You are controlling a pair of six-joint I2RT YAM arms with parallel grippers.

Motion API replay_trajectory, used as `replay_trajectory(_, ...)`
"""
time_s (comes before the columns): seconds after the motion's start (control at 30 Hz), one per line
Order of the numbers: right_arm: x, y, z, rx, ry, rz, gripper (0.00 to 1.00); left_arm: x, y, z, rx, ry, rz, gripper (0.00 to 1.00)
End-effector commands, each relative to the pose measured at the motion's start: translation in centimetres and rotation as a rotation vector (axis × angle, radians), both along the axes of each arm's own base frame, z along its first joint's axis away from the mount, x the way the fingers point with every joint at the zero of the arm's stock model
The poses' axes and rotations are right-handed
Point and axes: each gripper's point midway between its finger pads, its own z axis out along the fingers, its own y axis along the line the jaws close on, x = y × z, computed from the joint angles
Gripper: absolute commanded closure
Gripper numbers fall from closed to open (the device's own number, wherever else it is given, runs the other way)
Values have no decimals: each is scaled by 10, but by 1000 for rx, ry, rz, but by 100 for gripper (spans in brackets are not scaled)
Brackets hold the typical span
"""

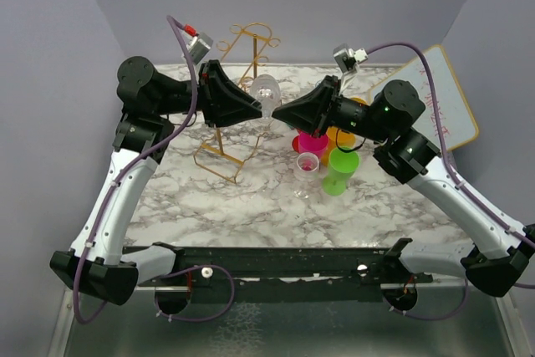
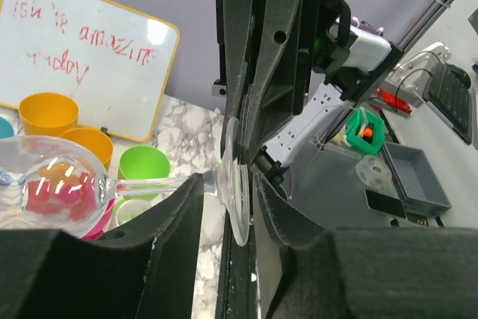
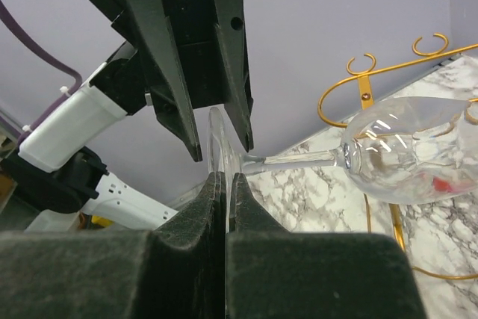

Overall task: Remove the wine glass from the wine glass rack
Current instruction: Place the wine glass at the center of the board.

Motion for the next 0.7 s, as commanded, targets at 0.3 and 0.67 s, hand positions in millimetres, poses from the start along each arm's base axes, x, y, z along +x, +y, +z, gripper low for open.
replay_trajectory(0.3, -4, -4, 6, -2, -50, -1, 100, -7, -1, -16, 36, -16, -31, 100)
replay_trajectory(0.67, 19, -22, 10, -44, -25, -143, 34, -24, 0, -28, 54, -86, -97, 100)
